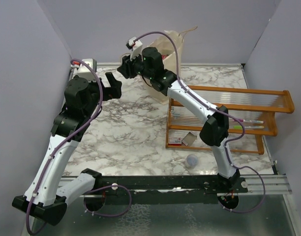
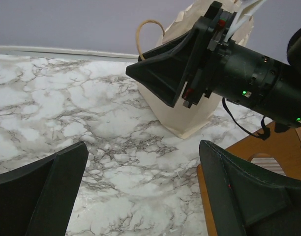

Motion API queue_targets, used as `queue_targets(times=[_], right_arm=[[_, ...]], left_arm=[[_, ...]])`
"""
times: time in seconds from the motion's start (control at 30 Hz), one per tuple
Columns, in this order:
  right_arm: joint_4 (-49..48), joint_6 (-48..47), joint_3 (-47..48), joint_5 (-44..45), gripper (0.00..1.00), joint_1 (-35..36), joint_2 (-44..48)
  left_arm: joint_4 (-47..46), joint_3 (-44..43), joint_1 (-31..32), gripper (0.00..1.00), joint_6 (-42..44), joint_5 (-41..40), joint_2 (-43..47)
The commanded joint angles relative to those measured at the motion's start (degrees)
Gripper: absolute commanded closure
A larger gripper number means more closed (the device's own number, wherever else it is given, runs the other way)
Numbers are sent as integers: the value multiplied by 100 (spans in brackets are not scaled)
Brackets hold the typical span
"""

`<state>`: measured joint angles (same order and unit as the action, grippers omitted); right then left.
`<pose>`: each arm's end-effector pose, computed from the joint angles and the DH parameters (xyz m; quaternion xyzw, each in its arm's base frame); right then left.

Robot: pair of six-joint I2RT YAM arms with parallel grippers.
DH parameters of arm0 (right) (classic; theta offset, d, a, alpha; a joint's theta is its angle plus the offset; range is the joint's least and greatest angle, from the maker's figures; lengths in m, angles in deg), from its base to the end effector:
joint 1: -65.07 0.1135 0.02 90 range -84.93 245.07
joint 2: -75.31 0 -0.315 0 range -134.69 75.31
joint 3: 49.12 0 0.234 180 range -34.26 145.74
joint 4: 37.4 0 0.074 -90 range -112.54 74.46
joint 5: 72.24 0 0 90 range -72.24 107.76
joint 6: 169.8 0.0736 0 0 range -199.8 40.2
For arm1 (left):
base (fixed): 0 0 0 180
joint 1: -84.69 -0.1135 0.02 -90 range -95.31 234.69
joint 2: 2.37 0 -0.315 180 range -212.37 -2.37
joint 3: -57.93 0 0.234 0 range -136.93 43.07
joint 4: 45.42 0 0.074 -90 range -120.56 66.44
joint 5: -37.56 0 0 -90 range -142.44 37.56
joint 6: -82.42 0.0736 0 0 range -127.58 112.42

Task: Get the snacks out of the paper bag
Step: Move the paper bag to the center of the board.

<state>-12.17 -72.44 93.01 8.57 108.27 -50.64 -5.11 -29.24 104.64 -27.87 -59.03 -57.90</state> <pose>0.4107 0.4018 0.4106 -0.2828 0.7055 0.3314 0.5590 0.1781 -0.0556 0.4738 -0.0397 0.7572 -0.1828 0.6259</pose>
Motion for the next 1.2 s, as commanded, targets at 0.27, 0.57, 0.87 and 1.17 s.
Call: queue_targets(times=[0.27,0.57,0.87,1.17], right_arm=[[325,-707,-591,1909,4,21,1546],[469,-125,-739,2363,1,-1058,1840],[405,1372,-888,1060,1,-2580,1751],[5,3005,-678,-443,5,-3537,1037]], left_arm=[[-112,309,-23,1,-222,-291,193],[-110,-29,-30,1,-23,-335,-43],[-43,-125,-21,1,-12,-387,30],[-15,-179,-26,1,-70,-285,59]])
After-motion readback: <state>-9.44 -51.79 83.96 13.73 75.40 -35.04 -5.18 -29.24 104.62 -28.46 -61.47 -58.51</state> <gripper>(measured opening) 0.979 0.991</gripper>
